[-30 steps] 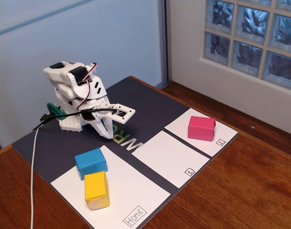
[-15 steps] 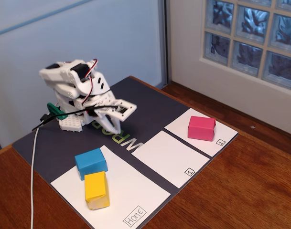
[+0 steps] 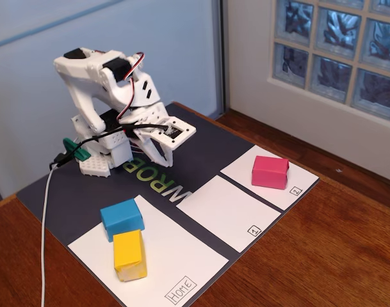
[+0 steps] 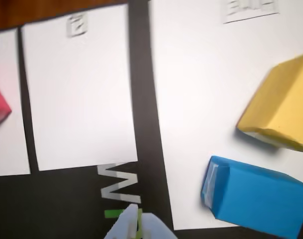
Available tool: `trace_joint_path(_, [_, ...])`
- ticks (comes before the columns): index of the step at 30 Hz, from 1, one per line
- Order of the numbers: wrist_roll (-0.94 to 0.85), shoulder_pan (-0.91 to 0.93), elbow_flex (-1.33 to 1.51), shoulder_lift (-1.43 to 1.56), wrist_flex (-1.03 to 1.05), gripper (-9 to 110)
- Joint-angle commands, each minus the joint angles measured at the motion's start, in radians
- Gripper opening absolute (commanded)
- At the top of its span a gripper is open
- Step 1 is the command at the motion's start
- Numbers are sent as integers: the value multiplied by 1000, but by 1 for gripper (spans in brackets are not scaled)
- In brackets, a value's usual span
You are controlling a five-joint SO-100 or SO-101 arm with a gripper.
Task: Move box yellow to zone 1
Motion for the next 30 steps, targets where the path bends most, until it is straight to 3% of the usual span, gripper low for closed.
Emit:
trace_joint_path(1, [52, 69, -262, -137, 57, 0])
trace_joint_path(15, [117, 293, -841, -583, 341, 0])
trace_joint_path(30, [-49, 394, -979, -825, 434, 0])
